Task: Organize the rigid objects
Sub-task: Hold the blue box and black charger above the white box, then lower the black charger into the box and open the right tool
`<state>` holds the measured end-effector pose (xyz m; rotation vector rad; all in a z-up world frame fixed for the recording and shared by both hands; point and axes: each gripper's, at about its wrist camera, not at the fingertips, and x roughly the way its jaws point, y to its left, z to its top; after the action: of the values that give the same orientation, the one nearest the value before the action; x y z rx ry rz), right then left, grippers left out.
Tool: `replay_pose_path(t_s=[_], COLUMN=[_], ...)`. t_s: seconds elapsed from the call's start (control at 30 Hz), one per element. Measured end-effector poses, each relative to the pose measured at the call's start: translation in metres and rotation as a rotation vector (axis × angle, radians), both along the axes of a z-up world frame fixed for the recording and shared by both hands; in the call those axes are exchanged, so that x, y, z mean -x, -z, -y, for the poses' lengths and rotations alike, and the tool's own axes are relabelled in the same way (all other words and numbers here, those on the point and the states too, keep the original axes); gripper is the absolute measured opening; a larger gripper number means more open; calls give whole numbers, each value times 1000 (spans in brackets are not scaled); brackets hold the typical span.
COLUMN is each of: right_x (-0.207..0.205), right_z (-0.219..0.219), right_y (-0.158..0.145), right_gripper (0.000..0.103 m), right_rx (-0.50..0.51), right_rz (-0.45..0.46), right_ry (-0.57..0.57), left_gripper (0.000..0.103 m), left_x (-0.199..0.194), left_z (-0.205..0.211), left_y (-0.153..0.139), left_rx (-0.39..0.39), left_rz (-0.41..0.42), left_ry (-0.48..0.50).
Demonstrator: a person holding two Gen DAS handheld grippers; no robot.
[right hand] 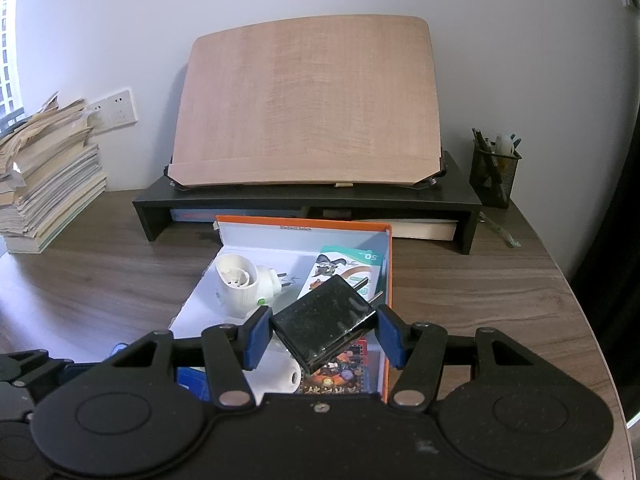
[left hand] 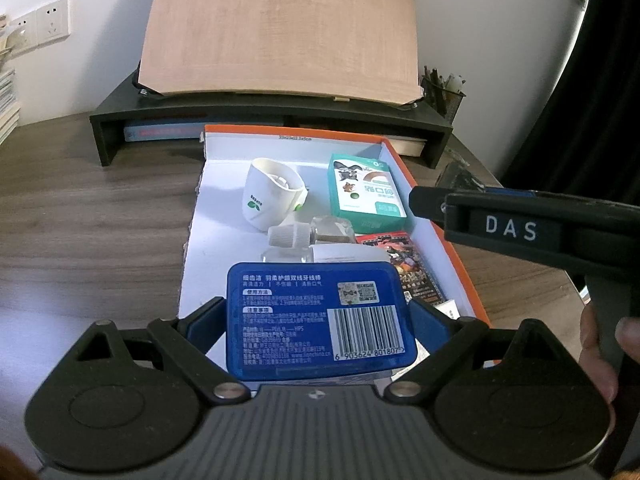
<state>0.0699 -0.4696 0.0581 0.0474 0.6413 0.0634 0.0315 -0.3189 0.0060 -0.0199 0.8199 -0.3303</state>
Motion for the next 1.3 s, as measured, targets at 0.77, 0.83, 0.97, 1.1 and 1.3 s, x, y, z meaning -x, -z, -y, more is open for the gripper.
replay_pose_path(t_s=[0.77, 0.83, 0.97, 1.1, 1.3], right_x=[-12, -13, -18, -24, -36], right_z=[0, -1, -2, -2, -1], right_y=[10, 11, 15, 21, 29], right_gripper=[68, 68, 68, 68, 69], right_rx=[3, 4, 10, 13, 20], right_rz=[-31, -35, -45, -61, -59], right_ry=[-2, -3, -6, -4, 4], left_gripper=[98, 98, 98, 98, 98], left_x=[-7, -7, -8, -9, -10], left_z=[3, 3, 3, 2, 2], left_y=[2, 2, 2, 2, 2], left_rx=[2, 3, 5, 8, 10], left_rz=[-5, -5, -8, -9, -14], left_ry=[-2, -2, -1, 1, -3])
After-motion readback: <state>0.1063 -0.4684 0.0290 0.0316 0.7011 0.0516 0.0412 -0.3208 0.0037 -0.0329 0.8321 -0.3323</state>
